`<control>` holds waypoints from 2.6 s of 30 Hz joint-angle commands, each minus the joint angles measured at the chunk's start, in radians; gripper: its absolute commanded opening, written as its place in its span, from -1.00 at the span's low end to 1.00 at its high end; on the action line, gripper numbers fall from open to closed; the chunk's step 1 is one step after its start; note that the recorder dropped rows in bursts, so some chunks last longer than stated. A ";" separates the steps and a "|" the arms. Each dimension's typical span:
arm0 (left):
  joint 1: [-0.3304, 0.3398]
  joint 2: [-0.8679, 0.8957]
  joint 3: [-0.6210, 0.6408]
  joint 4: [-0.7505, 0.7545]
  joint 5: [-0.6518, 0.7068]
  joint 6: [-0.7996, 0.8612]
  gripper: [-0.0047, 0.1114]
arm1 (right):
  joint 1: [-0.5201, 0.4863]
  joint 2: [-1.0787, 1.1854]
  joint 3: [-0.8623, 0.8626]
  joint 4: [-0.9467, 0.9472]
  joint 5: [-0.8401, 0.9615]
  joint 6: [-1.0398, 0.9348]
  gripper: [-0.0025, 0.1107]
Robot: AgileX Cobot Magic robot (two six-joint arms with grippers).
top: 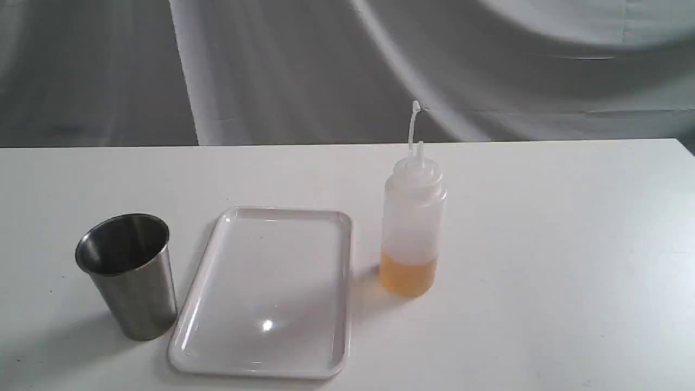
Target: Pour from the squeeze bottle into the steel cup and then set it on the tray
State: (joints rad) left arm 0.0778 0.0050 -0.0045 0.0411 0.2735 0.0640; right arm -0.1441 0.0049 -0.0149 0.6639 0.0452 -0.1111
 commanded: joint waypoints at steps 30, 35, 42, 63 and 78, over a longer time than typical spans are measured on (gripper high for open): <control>0.003 -0.005 0.004 0.000 -0.008 -0.003 -0.78 | 0.056 0.320 -0.679 0.488 0.553 -0.799 -0.96; 0.003 -0.005 0.004 0.000 -0.008 -0.003 -0.78 | 0.056 0.447 -0.753 0.620 0.665 -0.942 -0.96; 0.003 -0.005 0.004 0.000 -0.008 -0.003 -0.78 | 0.056 0.603 -0.863 0.625 0.717 -0.957 -0.96; 0.003 -0.005 0.004 0.000 -0.008 -0.003 -0.78 | 0.056 0.994 -0.953 0.764 0.553 -1.148 -0.96; 0.003 -0.005 0.004 0.000 -0.008 -0.003 -0.78 | 0.366 0.977 -0.953 0.024 0.062 -0.806 -0.96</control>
State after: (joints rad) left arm 0.0778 0.0050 -0.0045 0.0411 0.2735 0.0640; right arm 0.1783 0.9764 -0.9620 0.8122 0.1606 -1.0123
